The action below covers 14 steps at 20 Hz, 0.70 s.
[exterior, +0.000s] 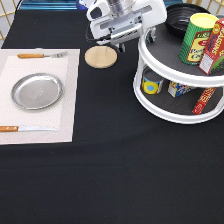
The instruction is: Pick up the bowl from the lazy Susan and put bowl on the plate
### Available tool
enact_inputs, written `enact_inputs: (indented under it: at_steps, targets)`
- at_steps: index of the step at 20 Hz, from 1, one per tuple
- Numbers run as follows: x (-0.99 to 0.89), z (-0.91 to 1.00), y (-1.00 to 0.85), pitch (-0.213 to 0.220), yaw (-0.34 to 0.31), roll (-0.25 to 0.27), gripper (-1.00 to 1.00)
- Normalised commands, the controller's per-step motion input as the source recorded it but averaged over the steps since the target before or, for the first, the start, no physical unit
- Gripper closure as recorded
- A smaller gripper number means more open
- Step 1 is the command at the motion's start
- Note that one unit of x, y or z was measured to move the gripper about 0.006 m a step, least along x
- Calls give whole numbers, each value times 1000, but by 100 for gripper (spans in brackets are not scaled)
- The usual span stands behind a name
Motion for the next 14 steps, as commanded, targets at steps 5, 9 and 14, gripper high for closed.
enact_inputs:
  at_steps: [5,9,14]
  targets:
    - [750,-163,91,169,104,-26,-100]
    - [884,-41,51,143,74,-61,-100]
    - [998,0,120,96,51,-128,-100]
